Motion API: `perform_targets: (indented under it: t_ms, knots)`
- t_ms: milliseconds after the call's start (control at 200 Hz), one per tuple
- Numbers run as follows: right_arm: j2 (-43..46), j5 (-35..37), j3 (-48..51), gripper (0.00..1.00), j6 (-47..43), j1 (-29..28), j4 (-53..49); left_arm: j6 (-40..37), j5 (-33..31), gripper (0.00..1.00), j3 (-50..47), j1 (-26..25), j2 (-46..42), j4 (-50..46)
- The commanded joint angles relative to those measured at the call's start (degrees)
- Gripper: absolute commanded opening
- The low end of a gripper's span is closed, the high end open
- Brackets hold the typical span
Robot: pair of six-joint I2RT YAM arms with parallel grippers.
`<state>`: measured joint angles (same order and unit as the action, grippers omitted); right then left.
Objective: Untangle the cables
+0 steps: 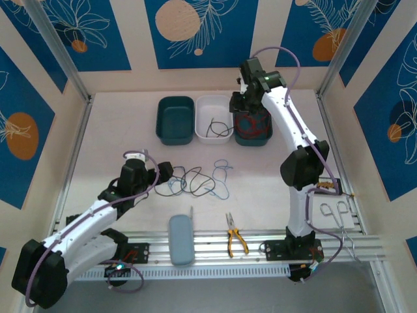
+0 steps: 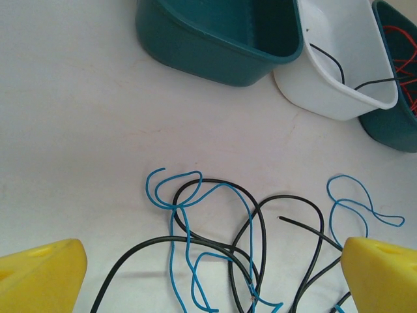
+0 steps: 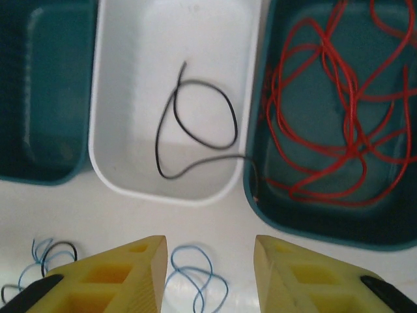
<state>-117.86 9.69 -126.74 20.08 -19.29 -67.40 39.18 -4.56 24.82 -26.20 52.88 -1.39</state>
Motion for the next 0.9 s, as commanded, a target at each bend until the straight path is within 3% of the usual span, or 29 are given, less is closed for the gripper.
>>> perform_targets:
  t_ms: [0,605,895]
  knots:
    - [-0.68,-7.01,4.06,0.4,1.01,1.64,-2.49,-1.04,1.37,1.0,1.52,0.54,0.49,0.04]
    - [-11.71,-4.57,-1.02,0.33,1.02,2.87,-4.4,0.39,1.09,1.0,-0.39,0.53,-0.77,-0.18]
    - [-12.6,-4.32,-1.48,0.18,0.43,2.75,-3.6,0.3,1.22,1.0,-0.39,0.53,-0.36,0.27]
